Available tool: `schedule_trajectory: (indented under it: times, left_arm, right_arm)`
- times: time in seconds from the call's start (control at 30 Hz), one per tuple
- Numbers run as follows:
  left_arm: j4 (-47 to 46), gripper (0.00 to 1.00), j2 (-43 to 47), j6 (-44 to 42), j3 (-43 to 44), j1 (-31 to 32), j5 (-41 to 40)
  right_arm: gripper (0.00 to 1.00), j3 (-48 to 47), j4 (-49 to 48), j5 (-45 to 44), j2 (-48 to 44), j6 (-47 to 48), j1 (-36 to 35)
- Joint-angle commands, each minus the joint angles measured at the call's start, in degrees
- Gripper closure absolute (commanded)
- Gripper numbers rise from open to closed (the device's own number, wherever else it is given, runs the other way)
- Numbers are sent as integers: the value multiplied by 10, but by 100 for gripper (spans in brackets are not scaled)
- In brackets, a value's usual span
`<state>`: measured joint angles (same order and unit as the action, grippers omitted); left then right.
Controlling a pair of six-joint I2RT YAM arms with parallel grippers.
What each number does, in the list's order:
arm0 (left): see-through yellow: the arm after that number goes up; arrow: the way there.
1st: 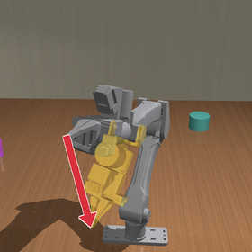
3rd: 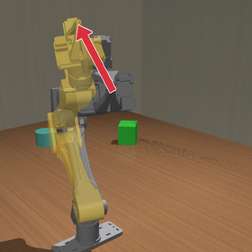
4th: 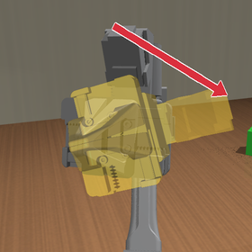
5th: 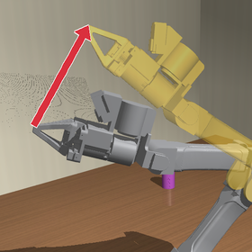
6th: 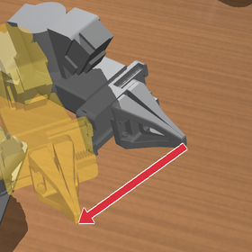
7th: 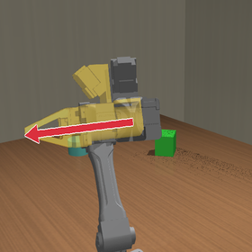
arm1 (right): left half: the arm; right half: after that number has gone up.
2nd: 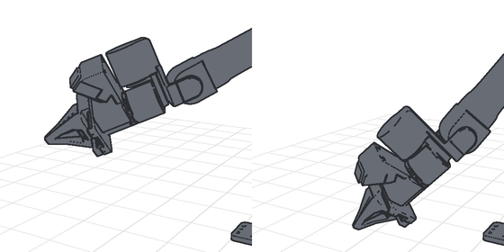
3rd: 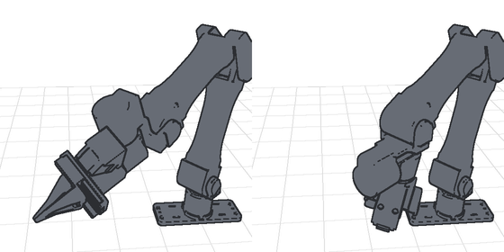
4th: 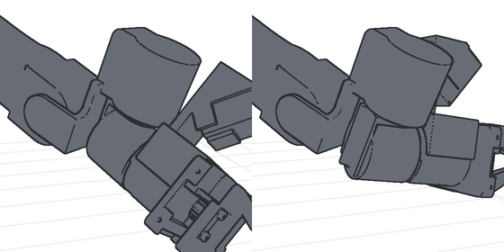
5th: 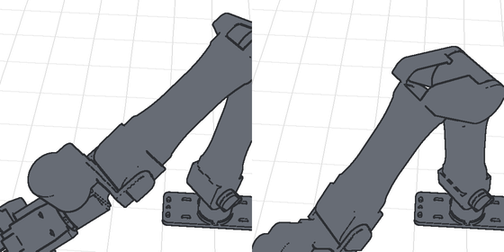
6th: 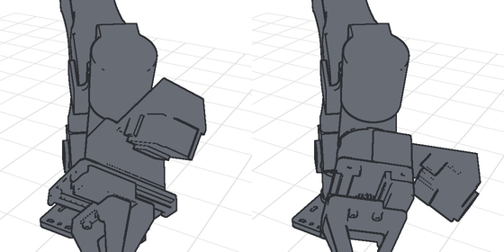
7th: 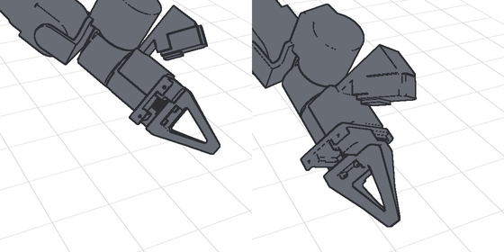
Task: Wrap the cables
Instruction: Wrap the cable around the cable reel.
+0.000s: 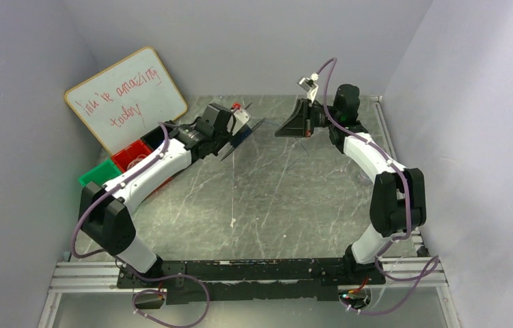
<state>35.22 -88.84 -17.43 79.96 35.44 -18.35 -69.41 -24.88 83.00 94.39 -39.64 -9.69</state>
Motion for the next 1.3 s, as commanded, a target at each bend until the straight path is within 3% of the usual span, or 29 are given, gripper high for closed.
schedule_trajectory:
  times: [0.0,0.4,0.53,0.83,1.03,1.27]
  left_arm:
    - [-28,98,-16,58,43,-2,-55]
    - [-10,98,-53,145,94,-11,-100]
    - [12,98,-61,201,131,-30,-79]
    - [49,98,-59,281,182,-81,19]
    - [51,98,-32,321,190,-144,163]
    - [-6,98,30,362,140,-211,305]
  right_arm:
    - [91,-7,21,17,-16,40,-32]
    - [90,-30,143,17,6,159,-141]
    - [90,-32,167,10,23,184,-157]
    - [90,-53,234,-1,74,246,-199]
    - [90,-73,291,-4,100,280,-205]
    - [91,-86,334,-10,108,318,-199]
